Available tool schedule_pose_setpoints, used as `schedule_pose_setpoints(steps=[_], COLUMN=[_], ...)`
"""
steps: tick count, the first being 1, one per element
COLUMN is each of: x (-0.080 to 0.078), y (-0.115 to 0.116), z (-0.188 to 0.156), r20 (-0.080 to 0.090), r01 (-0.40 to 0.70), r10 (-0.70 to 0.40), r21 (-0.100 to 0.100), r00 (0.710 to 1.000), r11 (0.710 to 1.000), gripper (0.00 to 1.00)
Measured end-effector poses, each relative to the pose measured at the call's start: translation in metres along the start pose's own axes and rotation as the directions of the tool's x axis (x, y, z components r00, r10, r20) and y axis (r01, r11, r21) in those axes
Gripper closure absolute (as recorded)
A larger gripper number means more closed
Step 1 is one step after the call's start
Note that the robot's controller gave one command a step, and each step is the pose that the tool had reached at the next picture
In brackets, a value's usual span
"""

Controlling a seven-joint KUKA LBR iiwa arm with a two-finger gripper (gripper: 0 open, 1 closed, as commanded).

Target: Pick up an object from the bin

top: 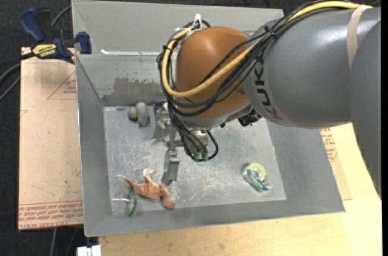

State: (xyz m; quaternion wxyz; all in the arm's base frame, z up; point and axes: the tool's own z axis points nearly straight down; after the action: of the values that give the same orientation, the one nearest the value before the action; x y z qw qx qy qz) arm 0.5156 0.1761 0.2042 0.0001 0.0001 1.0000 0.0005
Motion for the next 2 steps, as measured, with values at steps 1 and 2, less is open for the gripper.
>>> schedule_pose_setpoints(steps=[1,2], x=[0.016,0.024], y=[-0.029,-0.025], z=[0.072,0.094], r20=[-0.003,-0.004], r01=[0.136,0.208], r10=[-0.136,-0.208], r21=[-0.001,-0.001], r00=[0.991,0.978], r11=[0.991,0.978], gripper=[0.0,0.0])
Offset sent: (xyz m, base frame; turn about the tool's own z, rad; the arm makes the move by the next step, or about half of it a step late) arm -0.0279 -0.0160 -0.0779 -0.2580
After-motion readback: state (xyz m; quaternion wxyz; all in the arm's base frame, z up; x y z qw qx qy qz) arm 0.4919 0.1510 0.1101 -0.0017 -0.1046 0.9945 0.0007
